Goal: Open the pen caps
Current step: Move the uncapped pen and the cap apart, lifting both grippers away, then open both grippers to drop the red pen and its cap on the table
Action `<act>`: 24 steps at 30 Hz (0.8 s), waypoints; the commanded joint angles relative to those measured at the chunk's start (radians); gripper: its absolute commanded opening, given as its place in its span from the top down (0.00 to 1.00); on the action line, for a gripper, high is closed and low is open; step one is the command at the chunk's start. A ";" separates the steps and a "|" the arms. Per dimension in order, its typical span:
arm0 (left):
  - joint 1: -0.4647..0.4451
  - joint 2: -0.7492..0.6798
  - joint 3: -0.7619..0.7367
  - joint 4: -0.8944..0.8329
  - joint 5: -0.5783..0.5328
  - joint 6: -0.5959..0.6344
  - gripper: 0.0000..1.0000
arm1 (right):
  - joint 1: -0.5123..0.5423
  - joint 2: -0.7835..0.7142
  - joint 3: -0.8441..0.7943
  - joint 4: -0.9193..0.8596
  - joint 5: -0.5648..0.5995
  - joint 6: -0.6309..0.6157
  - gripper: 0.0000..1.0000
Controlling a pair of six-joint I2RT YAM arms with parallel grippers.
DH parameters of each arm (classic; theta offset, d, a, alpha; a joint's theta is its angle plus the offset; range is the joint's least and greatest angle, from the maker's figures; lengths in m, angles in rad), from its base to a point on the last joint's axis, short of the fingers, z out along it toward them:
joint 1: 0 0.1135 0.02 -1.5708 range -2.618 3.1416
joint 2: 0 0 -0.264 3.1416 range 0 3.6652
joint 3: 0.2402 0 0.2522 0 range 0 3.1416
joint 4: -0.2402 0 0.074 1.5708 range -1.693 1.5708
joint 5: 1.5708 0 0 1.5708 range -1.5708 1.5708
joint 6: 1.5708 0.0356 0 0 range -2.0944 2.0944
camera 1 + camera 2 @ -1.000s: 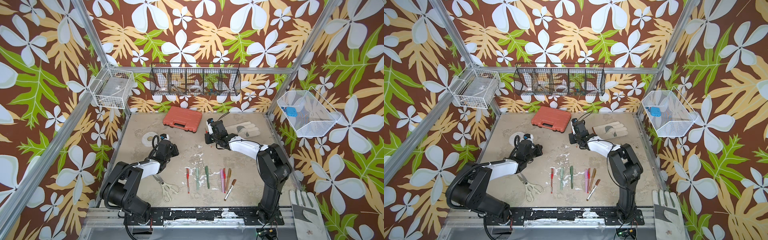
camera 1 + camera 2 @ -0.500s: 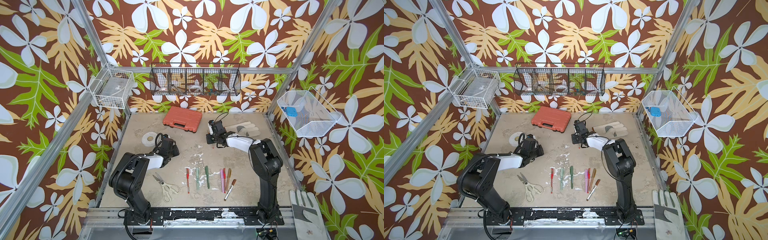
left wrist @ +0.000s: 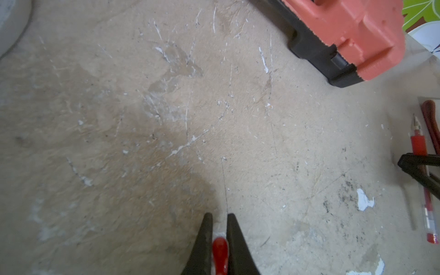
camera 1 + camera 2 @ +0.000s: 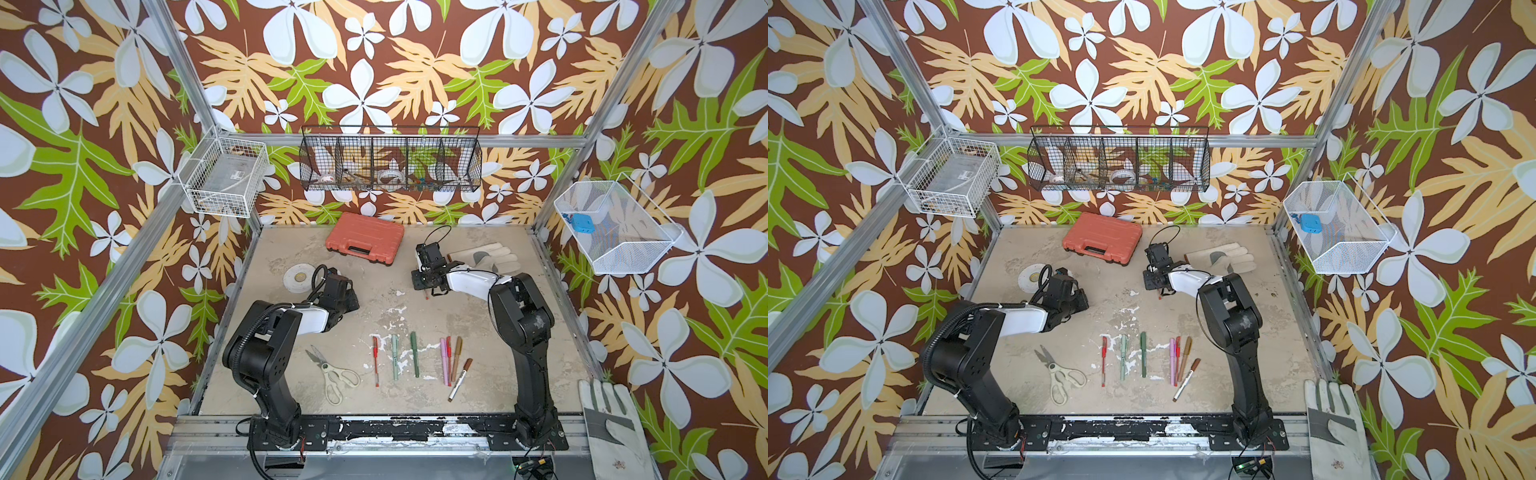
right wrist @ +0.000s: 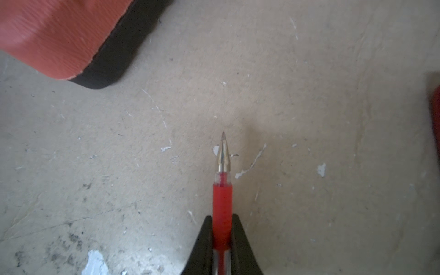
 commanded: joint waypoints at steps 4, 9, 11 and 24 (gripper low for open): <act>0.007 0.017 0.011 -0.056 0.000 0.006 0.85 | -0.002 0.004 0.014 -0.020 0.000 0.013 0.77; 0.006 0.013 0.011 -0.056 0.013 0.003 0.78 | -0.002 -0.018 0.025 -0.032 -0.012 0.011 0.72; 0.007 0.008 0.008 -0.056 0.011 0.003 0.72 | -0.002 -0.051 0.014 -0.024 -0.024 0.014 0.67; -0.039 -0.177 -0.054 -0.047 -0.001 0.004 0.52 | 0.000 -0.515 -0.282 0.006 -0.021 0.022 0.52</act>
